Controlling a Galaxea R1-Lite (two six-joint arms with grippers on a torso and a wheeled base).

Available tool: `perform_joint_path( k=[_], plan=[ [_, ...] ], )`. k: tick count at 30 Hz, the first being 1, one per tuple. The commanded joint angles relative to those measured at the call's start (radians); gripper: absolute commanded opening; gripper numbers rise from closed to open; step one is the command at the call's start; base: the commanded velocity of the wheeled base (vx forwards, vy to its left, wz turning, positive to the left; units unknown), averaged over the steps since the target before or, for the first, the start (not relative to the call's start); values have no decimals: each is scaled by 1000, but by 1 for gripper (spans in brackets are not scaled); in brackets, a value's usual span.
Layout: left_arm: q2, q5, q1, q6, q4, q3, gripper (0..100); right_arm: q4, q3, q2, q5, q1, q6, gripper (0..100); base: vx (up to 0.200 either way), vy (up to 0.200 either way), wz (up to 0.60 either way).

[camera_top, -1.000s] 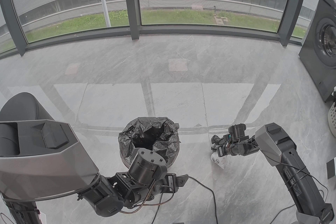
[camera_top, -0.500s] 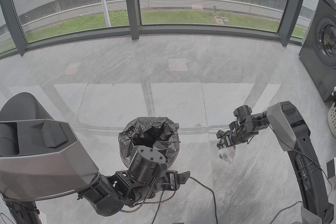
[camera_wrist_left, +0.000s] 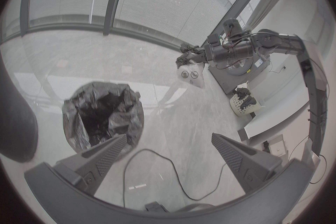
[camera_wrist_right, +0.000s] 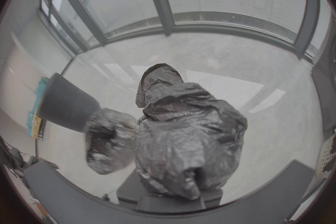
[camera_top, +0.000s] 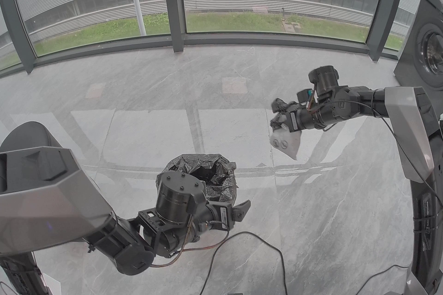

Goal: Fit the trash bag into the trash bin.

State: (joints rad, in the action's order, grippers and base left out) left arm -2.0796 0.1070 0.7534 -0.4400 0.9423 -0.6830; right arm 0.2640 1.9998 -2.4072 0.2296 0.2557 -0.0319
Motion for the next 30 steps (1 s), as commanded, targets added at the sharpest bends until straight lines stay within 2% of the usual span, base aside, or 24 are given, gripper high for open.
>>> perform_joint_path(
  k=[1, 2, 6, 13, 17, 20, 23, 30],
  plan=[
    [107, -9, -74, 76, 6, -21, 100, 17, 0, 135, 8, 131, 75, 0, 0, 0, 0],
    [133, -26, -98, 103, 4, -23, 100, 37, 0, 131, 5, 194, 101, 0, 0, 0, 0],
    [181, -64, -117, 104, 6, -4, 100, 84, 0, 88, -9, 298, 101, 0, 0, 200, 0],
    [219, -64, -120, 101, 10, 17, 100, 80, 0, -24, -24, 375, 55, 0, 0, 200, 0],
    [230, -64, -134, 101, 13, 17, 100, 73, 0, -62, -58, 393, 37, 0, -150, 200, 0],
    [231, -63, -144, 103, 16, 14, 100, 58, 0, -89, -59, 396, 35, 0, -200, 200, 0],
    [231, -63, -144, 103, 16, 14, 100, 55, 0, -92, -59, 396, 35, 0, 0, 0, 0],
    [230, -59, -146, 107, 50, -3, 100, -124, 0, -197, -59, 344, -72, 0, 0, 0, 0]
  ],
)
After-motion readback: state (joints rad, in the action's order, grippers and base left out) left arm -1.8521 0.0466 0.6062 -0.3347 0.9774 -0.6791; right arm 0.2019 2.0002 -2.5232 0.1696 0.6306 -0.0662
